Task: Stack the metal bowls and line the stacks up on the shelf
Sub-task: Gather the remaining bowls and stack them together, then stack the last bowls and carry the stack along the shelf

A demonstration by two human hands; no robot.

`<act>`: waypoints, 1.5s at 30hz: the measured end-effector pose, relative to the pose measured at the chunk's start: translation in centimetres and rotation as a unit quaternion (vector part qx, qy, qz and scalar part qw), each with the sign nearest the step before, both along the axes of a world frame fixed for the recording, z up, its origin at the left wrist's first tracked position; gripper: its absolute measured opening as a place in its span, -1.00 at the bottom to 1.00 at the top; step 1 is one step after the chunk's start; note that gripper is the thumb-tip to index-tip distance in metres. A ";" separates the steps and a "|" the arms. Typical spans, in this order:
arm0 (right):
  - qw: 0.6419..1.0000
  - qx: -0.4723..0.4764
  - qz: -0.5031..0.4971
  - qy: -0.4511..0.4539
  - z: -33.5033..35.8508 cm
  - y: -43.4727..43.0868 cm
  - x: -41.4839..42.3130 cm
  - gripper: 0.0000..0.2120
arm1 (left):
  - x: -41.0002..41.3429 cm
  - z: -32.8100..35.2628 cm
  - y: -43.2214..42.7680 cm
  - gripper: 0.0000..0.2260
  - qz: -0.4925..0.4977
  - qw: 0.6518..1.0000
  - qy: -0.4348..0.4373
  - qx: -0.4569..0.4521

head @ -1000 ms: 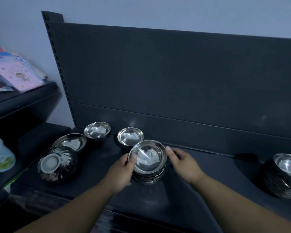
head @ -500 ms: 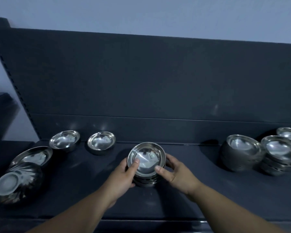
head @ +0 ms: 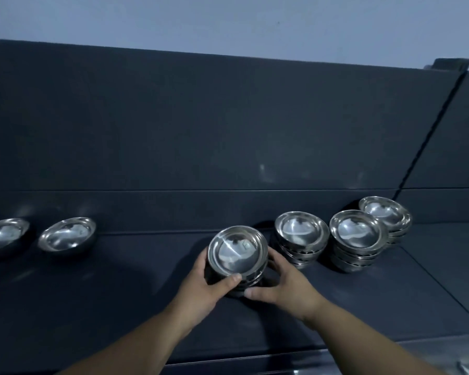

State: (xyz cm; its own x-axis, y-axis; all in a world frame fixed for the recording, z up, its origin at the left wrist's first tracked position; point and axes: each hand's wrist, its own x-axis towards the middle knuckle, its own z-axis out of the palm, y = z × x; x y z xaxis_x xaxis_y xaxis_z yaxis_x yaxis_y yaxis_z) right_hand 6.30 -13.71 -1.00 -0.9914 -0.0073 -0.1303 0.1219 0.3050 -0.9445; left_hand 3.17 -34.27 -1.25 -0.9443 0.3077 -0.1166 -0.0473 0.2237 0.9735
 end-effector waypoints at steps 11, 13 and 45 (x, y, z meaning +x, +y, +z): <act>0.997 0.076 0.000 -0.013 -2.7 1.6 -2.1 -0.08 | -2.7 -1.1 4.5 -0.41 0.174 0.978 0.059 -0.100; 0.983 0.181 -0.024 -0.005 -3.0 1.3 -1.8 -0.26 | -2.3 -1.8 3.9 -0.36 0.192 0.968 0.050 -0.154; 0.935 0.322 0.121 0.088 0.0 -39.5 -11.0 -0.38 | -4.4 1.3 -43.7 -0.35 0.288 0.796 0.156 -0.508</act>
State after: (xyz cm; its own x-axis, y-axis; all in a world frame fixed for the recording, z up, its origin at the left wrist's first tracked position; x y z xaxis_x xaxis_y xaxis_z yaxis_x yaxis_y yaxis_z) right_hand -4.68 -53.19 -1.04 -0.9777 -0.2091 -0.0206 -0.1629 0.8166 -0.5537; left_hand -1.28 -77.95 0.05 -0.9261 -0.2910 0.2400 -0.2183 0.9324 0.2879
